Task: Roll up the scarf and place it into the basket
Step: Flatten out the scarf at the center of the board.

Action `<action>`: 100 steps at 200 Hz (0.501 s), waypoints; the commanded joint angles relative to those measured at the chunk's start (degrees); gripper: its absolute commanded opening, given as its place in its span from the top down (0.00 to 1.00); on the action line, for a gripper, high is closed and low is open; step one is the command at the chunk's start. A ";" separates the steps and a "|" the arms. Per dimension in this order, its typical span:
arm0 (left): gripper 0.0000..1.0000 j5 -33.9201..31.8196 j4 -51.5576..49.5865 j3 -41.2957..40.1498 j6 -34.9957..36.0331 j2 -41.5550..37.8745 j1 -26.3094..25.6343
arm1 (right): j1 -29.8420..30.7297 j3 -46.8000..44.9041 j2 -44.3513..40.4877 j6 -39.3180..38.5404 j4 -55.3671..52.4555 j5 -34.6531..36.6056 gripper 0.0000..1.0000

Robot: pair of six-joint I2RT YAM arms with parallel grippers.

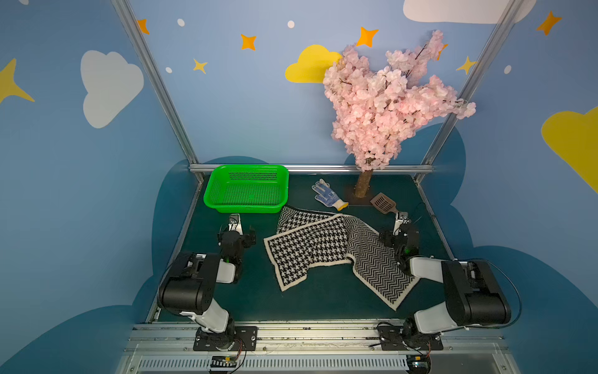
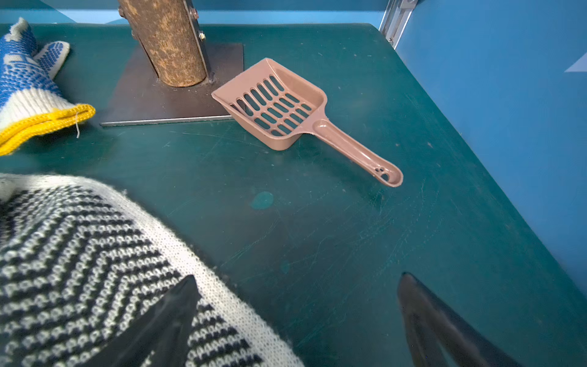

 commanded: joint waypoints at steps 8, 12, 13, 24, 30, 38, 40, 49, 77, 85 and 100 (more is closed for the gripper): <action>0.00 0.63 -0.93 0.83 -0.11 -0.85 0.23 | 0.16 0.69 -1.29 0.24 -0.37 0.23 0.03; 0.00 0.64 -0.93 0.84 -0.14 -0.80 0.24 | 0.17 0.67 -1.31 0.26 -0.37 0.21 0.03; 0.00 0.62 -0.93 0.79 -0.13 -0.84 0.24 | 0.17 0.68 -1.28 0.26 -0.37 0.23 0.03; 0.00 0.62 -0.93 0.80 -0.12 -0.84 0.19 | 0.16 0.67 -1.26 0.21 -0.37 0.23 0.03; 0.00 0.69 -0.93 0.80 -0.19 -0.85 0.23 | 0.18 0.68 -1.28 0.24 -0.30 0.20 0.03; 0.00 0.69 -0.93 0.82 -0.20 -0.88 0.23 | 0.16 0.69 -1.29 0.20 -0.37 0.18 0.03; 0.00 0.69 -0.93 0.77 -0.19 -0.89 0.23 | 0.16 0.65 -1.31 0.20 -0.33 0.20 0.03; 0.00 0.63 -0.93 0.81 -0.20 -0.86 0.23 | 0.18 0.69 -1.25 0.18 -0.37 0.24 0.03; 0.00 1.30 -1.77 1.15 -0.54 -1.02 0.52 | 0.17 0.71 -1.25 0.18 -0.37 0.23 0.03; 0.00 1.44 -1.77 1.07 -0.56 -0.95 0.59 | 0.17 0.70 -1.32 0.25 -0.33 0.18 0.03; 0.00 1.45 -1.76 1.14 -0.51 -0.89 0.63 | 0.17 0.69 -1.30 0.21 -0.37 0.18 0.03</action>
